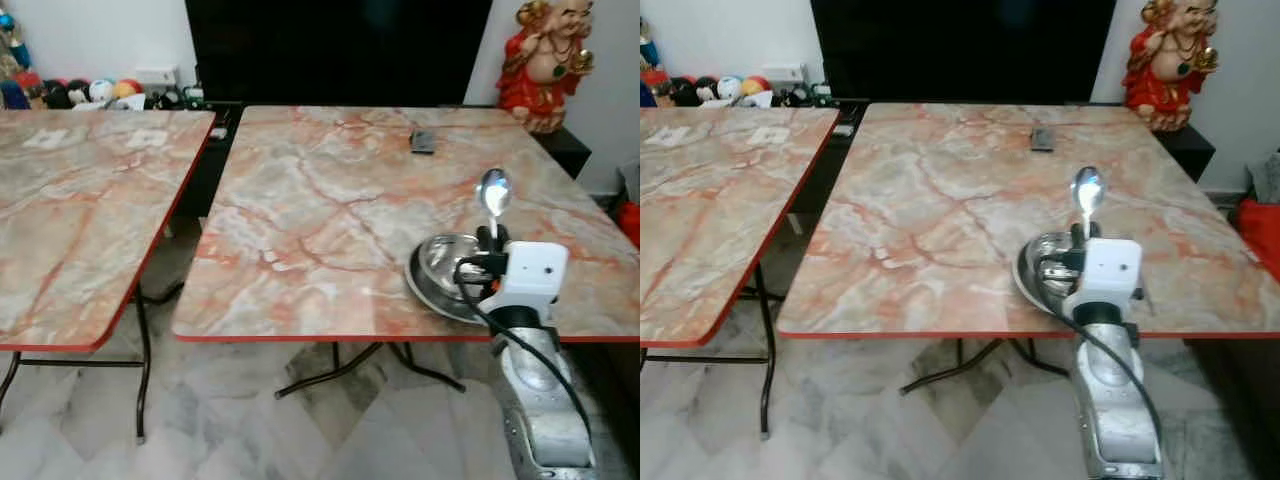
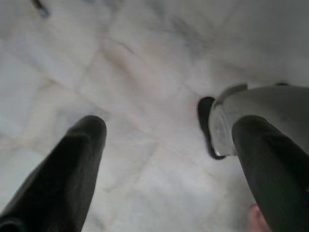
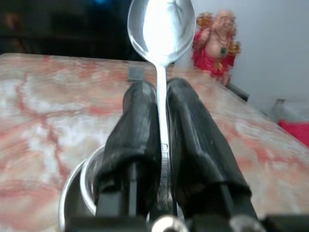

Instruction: Setting the table

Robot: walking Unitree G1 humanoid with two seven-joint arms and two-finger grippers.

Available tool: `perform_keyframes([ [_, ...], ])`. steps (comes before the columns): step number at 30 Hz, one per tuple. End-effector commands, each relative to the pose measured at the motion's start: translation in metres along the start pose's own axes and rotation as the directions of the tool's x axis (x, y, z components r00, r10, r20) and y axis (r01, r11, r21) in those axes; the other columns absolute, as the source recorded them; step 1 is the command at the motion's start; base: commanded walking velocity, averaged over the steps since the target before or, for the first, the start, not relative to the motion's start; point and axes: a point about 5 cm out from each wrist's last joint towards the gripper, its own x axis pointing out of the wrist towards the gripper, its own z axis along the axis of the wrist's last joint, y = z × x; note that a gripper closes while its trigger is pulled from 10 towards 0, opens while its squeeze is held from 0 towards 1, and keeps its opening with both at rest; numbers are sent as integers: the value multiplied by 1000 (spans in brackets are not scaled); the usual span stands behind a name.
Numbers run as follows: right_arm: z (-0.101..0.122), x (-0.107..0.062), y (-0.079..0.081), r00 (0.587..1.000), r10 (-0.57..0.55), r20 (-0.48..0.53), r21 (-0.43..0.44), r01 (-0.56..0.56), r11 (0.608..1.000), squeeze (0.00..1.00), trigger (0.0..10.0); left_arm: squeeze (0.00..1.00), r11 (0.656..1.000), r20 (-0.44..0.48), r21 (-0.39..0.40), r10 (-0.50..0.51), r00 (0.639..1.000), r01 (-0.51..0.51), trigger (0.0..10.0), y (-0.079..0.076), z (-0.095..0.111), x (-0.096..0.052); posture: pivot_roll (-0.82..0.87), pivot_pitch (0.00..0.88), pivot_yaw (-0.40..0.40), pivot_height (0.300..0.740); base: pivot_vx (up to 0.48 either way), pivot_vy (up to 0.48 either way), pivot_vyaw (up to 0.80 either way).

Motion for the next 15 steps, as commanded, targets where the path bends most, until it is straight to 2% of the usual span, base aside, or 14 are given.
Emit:
perform_keyframes([
  [1, 5, 1, 2, 1000, 11, 20, -2, -11, 1000, 0, 10000, 0, 1000, -39, -3, -14, 999, 14, 10000, -4, -10, -2, -24, 88, -8, 740, 0, -472, 0],
  [4, 5, 2, 1, 1000, 9, 21, -3, -9, 1000, 0, 10000, 0, 1000, -42, -1, -11, 999, 11, 10000, -4, -10, -2, -24, 88, -8, 740, 0, -387, 0],
  [15, 6, 4, 0, 1000, 1, 24, 3, -1, 1000, 0, 10000, 0, 1000, -51, -20, -7, 999, 6, 10000, -2, -12, -3, -25, 93, -10, 740, 0, 0, 0],
])
